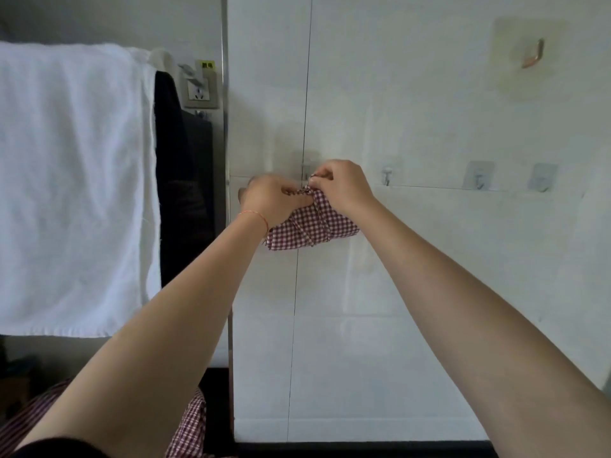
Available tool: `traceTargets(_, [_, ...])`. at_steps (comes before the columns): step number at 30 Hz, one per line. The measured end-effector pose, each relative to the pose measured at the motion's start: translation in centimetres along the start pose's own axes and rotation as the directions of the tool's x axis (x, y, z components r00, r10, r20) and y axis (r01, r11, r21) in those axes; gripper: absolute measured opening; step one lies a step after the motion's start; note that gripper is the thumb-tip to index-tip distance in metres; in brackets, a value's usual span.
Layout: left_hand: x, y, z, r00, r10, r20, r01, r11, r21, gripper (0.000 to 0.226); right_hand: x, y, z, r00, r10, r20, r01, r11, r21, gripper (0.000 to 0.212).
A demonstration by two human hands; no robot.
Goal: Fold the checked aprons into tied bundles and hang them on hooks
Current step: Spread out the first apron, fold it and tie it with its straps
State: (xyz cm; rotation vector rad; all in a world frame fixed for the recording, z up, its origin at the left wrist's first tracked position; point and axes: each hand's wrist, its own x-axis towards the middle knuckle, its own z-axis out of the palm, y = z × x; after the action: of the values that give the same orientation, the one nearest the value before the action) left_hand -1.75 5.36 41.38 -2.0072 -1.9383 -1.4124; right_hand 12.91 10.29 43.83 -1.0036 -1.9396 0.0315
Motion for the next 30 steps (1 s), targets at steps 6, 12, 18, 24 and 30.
traceTargets(6, [2.3,-1.0,-0.2,1.0,0.013,-0.01,-0.013,0.999,-0.042,0.033,2.1,-0.8,1.1,0.997,0.043,-0.071,-0.044,0.999,-0.009,0.017])
traceTargets(12, [2.8,-1.5,0.2,1.0,0.021,-0.007,-0.021,0.996,-0.084,0.029,3.4,-0.3,2.1,0.996,0.062,-0.06,-0.066,0.995,-0.074,0.017])
traceTargets(18, [3.2,-1.8,0.7,0.998,0.035,-0.045,-0.039,0.997,-0.074,0.03,4.0,0.2,2.5,0.996,0.078,-0.046,-0.081,0.993,-0.09,0.017])
traceTargets(24, [3.4,-1.6,0.8,0.993,0.076,-0.093,-0.087,0.988,-0.126,0.022,3.4,0.3,1.7,0.996,0.067,-0.051,-0.064,0.996,0.063,0.018])
traceTargets(30, [3.3,-1.6,1.1,0.992,0.078,-0.102,-0.092,0.986,-0.141,0.022,3.3,0.4,1.6,0.996,0.06,-0.069,-0.055,0.996,0.07,0.016])
